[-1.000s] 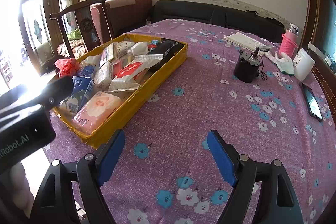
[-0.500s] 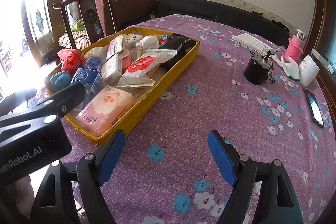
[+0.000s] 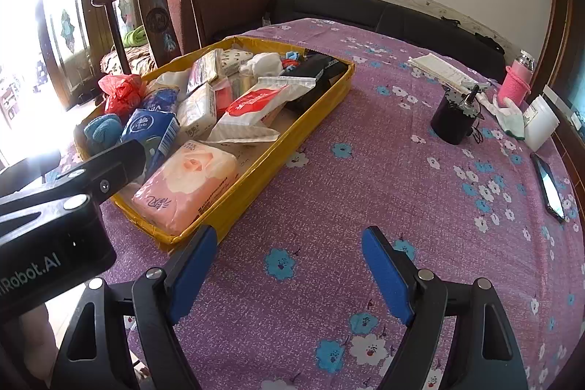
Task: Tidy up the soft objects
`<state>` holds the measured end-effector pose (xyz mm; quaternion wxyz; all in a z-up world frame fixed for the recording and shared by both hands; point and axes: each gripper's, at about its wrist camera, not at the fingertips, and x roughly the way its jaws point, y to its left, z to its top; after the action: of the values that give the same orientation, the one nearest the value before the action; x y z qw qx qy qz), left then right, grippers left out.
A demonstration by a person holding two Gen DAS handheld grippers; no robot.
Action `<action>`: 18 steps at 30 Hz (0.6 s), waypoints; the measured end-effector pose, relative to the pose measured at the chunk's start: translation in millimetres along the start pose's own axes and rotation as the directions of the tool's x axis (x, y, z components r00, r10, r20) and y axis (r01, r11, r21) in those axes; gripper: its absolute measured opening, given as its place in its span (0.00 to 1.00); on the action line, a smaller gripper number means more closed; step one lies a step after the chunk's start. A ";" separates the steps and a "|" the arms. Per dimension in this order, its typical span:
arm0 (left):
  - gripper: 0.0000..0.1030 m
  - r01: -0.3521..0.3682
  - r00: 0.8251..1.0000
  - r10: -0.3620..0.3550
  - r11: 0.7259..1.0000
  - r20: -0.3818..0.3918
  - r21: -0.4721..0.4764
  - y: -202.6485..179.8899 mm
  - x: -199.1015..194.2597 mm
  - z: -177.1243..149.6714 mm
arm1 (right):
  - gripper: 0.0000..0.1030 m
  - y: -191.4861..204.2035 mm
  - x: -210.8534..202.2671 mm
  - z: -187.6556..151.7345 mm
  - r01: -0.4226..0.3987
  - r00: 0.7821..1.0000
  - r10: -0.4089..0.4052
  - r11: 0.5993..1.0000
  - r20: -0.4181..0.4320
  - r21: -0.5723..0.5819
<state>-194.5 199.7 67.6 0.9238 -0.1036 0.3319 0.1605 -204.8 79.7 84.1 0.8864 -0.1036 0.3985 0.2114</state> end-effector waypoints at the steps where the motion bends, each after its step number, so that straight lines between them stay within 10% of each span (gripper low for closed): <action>1: 1.00 -0.002 1.000 0.002 1.000 -0.003 -0.001 0.5 0.8 0.0 | 0.83 0.5 0.3 0.0 0.001 1.000 -0.001 1.000 -0.001 0.001; 18: 1.00 0.003 0.999 -0.004 1.000 -0.038 -0.013 -1.5 6.4 -2.2 | 0.83 1.0 3.5 -1.2 0.005 1.000 -0.005 1.000 -0.015 0.002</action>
<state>-190.6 199.1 61.9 0.9169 -0.1131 0.3482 0.1591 -203.9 81.2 80.6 0.8840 -0.1052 0.4053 0.2077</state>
